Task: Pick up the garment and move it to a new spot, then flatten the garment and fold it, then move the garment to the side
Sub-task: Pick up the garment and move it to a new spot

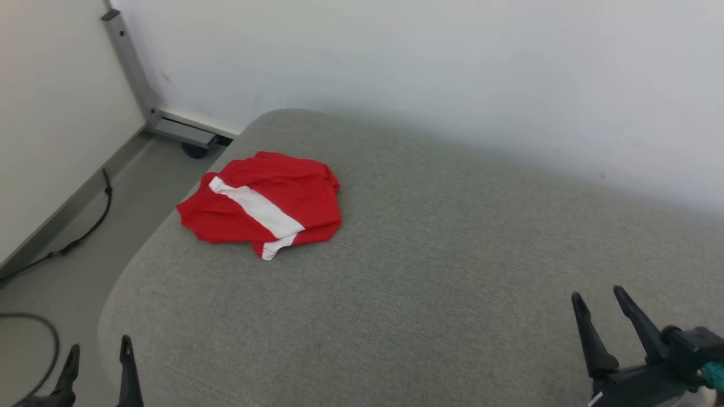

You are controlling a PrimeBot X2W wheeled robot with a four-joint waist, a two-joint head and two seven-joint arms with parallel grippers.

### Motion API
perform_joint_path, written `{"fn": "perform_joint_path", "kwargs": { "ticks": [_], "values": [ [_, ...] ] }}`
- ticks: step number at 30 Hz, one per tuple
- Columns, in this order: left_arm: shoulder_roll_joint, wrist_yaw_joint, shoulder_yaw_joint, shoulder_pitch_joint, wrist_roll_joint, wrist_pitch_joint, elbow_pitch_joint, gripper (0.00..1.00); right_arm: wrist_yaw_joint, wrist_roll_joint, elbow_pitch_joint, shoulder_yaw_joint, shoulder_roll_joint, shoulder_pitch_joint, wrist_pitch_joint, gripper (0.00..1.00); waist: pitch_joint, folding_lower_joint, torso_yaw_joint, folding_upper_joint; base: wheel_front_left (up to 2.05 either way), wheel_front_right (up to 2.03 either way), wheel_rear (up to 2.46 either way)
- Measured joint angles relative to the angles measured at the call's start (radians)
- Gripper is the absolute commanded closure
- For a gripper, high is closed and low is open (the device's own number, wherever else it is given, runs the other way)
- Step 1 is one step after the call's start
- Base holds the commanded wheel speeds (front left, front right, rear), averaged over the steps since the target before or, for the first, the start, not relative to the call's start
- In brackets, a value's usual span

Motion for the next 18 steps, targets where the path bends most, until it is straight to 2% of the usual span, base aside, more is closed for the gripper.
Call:
{"fn": "perform_joint_path", "kwargs": {
  "ticks": [6, 16, 18],
  "values": [
    [-0.018, 0.000, 0.035, 0.025, 0.001, 0.003, -0.021, 0.00, 0.022, -0.020, 0.014, 0.033, 0.016, -0.073, 0.000, 0.00, 0.002, 0.0000, 0.055, 0.0000, 0.00, 0.00, 0.00],
    [-0.032, 0.000, 0.036, 0.040, 0.016, 0.013, -0.037, 0.00, 0.032, -0.027, 0.043, 0.036, 0.016, -0.076, 0.000, 0.00, 0.008, 0.0000, 0.058, 0.0000, 0.00, 0.00, 0.00],
    [-0.029, -0.015, 0.020, 0.022, 0.014, 0.023, -0.035, 0.00, 0.032, -0.027, 0.048, 0.033, 0.016, -0.074, 0.000, 0.00, 0.009, 0.0000, 0.055, 0.0000, 0.00, 0.00, 0.00]
  ]
}}
